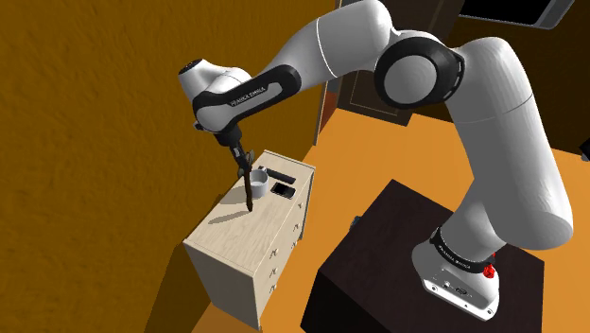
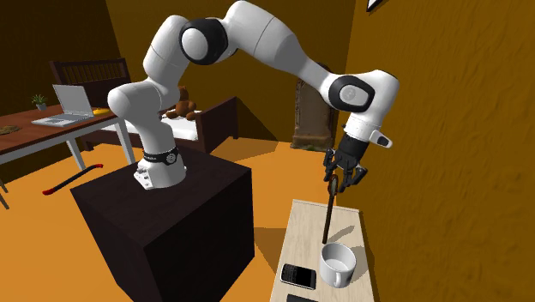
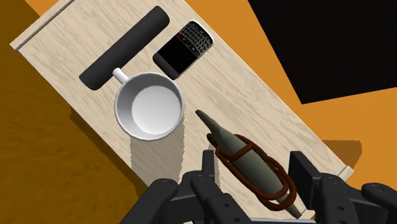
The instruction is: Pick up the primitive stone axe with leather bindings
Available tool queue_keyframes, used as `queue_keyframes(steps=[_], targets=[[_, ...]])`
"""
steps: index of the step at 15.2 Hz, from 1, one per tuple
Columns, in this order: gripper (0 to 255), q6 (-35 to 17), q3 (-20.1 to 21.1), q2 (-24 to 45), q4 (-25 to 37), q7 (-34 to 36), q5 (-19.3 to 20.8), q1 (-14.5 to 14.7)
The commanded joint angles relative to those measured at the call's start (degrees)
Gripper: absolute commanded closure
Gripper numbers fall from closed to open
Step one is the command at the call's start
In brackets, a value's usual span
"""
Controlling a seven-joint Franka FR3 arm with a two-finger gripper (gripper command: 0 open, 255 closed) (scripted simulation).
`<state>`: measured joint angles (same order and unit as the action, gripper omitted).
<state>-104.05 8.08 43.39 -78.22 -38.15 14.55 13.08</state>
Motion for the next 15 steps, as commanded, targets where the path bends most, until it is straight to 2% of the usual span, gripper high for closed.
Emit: queue_keyframes(steps=[1,15], targets=[[255,0.01,0.0,0.08,-0.03,0.01,-0.01,0.0],[255,6.6,0.38,-4.0,2.61,-1.16,-0.71,0.01]])
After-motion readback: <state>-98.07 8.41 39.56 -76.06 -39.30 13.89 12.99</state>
